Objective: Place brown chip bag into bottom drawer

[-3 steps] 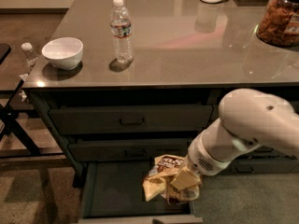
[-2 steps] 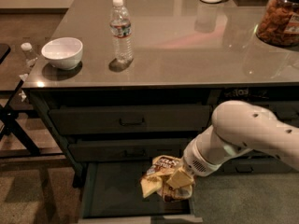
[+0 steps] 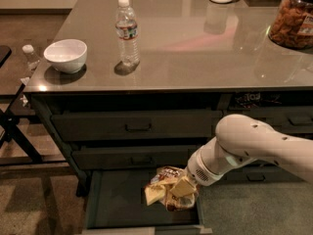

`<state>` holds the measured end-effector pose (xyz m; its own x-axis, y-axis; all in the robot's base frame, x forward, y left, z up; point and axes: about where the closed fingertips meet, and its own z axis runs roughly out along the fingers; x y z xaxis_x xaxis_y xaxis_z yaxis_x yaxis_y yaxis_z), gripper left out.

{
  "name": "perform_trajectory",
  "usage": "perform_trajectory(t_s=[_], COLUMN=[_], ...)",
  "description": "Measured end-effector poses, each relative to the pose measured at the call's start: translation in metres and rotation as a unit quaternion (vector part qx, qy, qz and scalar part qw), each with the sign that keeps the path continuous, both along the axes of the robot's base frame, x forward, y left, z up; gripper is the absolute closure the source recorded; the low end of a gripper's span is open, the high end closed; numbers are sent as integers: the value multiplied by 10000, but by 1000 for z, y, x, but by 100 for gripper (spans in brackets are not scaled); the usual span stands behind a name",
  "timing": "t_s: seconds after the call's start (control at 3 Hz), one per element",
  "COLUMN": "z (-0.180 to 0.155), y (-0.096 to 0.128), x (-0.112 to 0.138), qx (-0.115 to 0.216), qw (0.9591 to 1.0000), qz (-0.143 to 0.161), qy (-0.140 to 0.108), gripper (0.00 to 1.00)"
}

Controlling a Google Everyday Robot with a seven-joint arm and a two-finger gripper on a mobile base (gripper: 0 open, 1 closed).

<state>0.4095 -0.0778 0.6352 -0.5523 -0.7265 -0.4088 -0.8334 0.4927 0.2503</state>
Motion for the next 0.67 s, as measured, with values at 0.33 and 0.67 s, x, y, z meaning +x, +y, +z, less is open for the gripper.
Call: perform_trajectory(t_s=[0.33,0.67], z=[-26,-68], y=[12,29], x=[2,15], qx=[162,471], qw=[9998,9986], qz=[-74,-203], qy=[-19,-131], gripper=[100,100])
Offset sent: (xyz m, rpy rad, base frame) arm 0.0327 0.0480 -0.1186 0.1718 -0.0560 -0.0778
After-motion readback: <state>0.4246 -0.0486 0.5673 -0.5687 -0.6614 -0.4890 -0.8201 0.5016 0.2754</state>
